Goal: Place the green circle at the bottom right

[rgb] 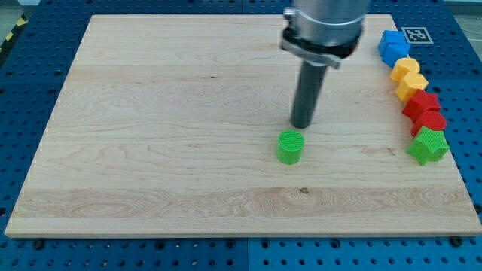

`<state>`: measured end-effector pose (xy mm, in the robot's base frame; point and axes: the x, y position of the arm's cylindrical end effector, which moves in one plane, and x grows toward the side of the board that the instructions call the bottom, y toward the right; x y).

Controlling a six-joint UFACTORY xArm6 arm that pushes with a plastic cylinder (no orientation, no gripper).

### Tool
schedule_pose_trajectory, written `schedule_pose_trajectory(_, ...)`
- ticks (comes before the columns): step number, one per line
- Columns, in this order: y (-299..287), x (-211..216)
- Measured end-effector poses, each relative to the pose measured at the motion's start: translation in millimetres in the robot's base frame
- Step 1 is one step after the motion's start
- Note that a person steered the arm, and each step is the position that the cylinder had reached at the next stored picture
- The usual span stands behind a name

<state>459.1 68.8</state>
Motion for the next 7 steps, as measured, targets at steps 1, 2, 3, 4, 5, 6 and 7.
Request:
schedule_pose_trajectory(1, -29, -1)
schedule_pose_trajectory(2, -31, -1)
schedule_pose_trajectory(3, -31, -1)
schedule_pose_trajectory(4, -31, -1)
schedule_pose_trajectory(5, -33, 3)
schedule_pose_trajectory(6, -35, 8)
schedule_pose_trajectory(7, -34, 14)
